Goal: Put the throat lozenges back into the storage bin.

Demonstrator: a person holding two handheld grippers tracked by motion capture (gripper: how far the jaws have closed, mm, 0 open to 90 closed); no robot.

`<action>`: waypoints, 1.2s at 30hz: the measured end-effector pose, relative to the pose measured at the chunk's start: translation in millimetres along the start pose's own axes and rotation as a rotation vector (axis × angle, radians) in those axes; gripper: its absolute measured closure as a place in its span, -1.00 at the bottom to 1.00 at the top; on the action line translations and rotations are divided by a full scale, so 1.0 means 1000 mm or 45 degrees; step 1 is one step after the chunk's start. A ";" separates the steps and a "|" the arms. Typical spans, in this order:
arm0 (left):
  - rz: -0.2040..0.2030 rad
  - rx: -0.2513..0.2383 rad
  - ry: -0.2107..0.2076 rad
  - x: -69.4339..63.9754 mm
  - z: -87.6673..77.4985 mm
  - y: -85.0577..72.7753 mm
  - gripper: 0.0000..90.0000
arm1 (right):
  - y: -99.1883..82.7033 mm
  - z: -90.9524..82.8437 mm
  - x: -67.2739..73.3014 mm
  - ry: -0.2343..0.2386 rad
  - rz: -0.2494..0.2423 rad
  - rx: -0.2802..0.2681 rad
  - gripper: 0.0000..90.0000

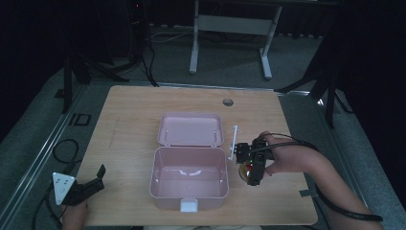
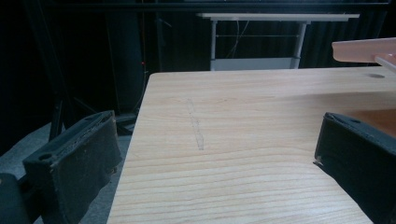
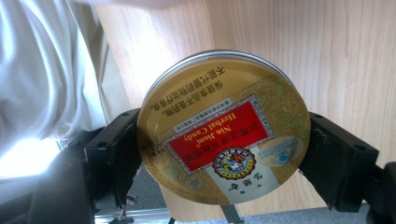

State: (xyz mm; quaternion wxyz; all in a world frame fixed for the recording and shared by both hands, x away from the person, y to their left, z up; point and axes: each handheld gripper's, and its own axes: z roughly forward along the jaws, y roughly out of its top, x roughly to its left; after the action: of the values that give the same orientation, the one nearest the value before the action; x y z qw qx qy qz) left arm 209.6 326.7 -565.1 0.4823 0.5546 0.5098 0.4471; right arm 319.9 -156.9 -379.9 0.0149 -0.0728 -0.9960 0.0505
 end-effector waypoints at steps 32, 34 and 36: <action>-0.008 -0.004 -0.018 0.001 0.000 0.000 -0.99 | 0.097 0.009 0.025 -0.053 -0.272 -0.101 -0.56; -0.008 -0.003 -0.020 0.001 0.000 0.000 -0.99 | 0.098 0.016 0.024 -0.048 -0.282 -0.089 -0.56; -0.008 -0.003 -0.021 0.000 0.000 0.000 -0.99 | 0.099 0.022 0.023 -0.046 -0.281 -0.088 -0.56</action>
State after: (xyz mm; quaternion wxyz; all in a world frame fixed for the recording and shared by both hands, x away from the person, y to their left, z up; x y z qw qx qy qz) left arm 209.5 327.0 -565.2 0.4887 0.5562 0.5070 0.4414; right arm 310.9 -57.9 -411.6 0.0001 0.0378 -0.9992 0.0156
